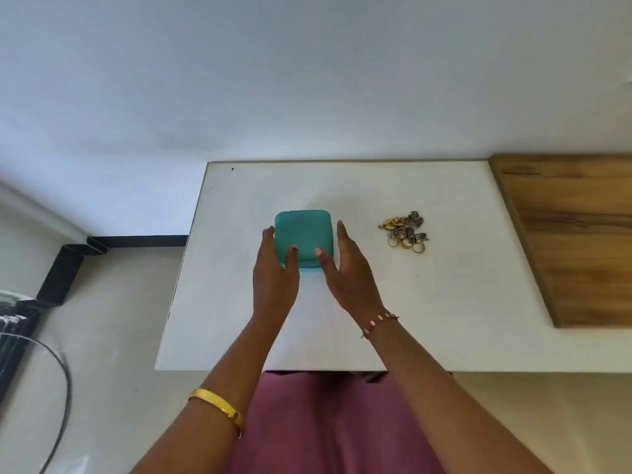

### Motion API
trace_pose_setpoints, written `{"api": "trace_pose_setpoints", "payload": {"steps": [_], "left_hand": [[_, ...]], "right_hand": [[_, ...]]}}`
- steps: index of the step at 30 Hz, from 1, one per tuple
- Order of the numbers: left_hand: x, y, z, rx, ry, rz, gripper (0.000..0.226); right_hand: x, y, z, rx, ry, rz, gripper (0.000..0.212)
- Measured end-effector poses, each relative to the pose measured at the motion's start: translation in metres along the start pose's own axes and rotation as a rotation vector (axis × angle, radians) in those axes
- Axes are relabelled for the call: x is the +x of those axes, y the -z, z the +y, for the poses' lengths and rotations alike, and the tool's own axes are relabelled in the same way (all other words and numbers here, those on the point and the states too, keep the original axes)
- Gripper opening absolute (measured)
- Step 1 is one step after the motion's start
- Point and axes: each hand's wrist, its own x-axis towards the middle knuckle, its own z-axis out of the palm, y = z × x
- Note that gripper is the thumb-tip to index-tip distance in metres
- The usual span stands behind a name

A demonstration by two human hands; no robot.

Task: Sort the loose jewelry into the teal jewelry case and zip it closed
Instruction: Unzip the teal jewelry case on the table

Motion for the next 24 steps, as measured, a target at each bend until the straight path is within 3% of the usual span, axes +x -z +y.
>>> {"api": "trace_pose_setpoints", "payload": {"steps": [7, 14, 17, 20, 24], "left_hand": [[0.014, -0.011, -0.016, 0.096, -0.002, 0.023, 0.051], [-0.032, -0.010, -0.031, 0.018, -0.005, 0.008, 0.053], [-0.043, -0.009, -0.033, -0.001, -0.026, -0.004, 0.052], [-0.043, -0.008, -0.034, 0.045, -0.055, -0.019, 0.051], [-0.041, -0.006, -0.033, 0.104, -0.054, -0.059, 0.051]], "right_hand": [[0.000, -0.020, 0.014, -0.087, 0.018, 0.005, 0.063], [-0.043, -0.008, 0.032, 0.043, 0.015, 0.019, 0.061], [-0.049, 0.005, 0.035, 0.184, -0.040, -0.001, 0.052], [-0.029, 0.018, 0.027, 0.156, -0.052, 0.045, 0.034], [0.012, 0.019, 0.003, -0.005, -0.017, -0.166, 0.046]]}}
